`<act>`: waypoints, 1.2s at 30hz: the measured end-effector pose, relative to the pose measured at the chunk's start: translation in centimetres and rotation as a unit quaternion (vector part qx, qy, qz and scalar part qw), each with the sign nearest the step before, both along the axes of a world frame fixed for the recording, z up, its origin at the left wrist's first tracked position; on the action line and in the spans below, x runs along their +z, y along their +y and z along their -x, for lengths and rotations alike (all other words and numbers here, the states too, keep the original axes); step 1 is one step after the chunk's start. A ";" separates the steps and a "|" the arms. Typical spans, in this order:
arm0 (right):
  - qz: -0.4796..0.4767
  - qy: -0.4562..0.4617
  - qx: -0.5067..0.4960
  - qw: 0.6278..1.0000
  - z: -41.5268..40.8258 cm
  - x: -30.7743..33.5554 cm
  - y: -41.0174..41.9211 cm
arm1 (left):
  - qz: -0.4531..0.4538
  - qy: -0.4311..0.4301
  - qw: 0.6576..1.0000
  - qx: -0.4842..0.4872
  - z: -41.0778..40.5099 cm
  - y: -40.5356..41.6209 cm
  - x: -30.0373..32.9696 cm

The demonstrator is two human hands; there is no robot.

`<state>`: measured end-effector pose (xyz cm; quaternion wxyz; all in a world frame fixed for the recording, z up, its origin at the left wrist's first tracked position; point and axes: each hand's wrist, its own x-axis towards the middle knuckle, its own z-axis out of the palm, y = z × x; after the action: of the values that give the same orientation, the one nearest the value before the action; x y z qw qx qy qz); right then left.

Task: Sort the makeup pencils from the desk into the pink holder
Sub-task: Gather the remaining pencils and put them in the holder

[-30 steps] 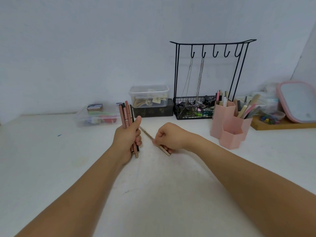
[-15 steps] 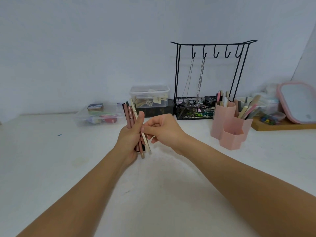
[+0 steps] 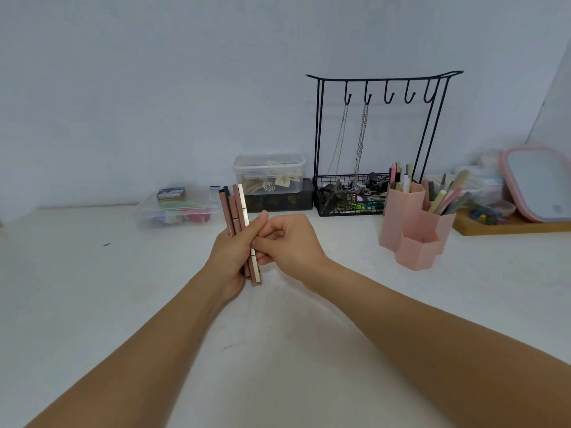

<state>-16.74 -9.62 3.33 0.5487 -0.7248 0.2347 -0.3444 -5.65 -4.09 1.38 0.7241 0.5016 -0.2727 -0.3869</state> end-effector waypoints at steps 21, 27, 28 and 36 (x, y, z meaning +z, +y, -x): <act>0.209 -0.060 -0.016 0.976 1.7 2.5 0.0 | -0.016 -0.193 0.980 0.048 1.1 0.0 0.0; 0.387 0.036 -0.027 0.921 1.8 4.0 -0.1 | -0.040 -0.284 0.958 0.007 1.5 0.0 -0.4; 0.385 0.026 -0.040 0.922 1.7 4.1 -0.1 | -0.035 -0.290 0.956 -0.003 1.6 0.2 -0.4; 0.091 -0.060 0.067 0.992 1.1 3.1 -0.3 | -0.031 -0.300 0.953 -0.028 2.1 0.3 -0.5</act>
<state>-17.87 -9.95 6.46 0.5155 -0.7637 0.1204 -0.3693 -7.73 -3.79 0.87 0.5820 0.6089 -0.4791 -0.2468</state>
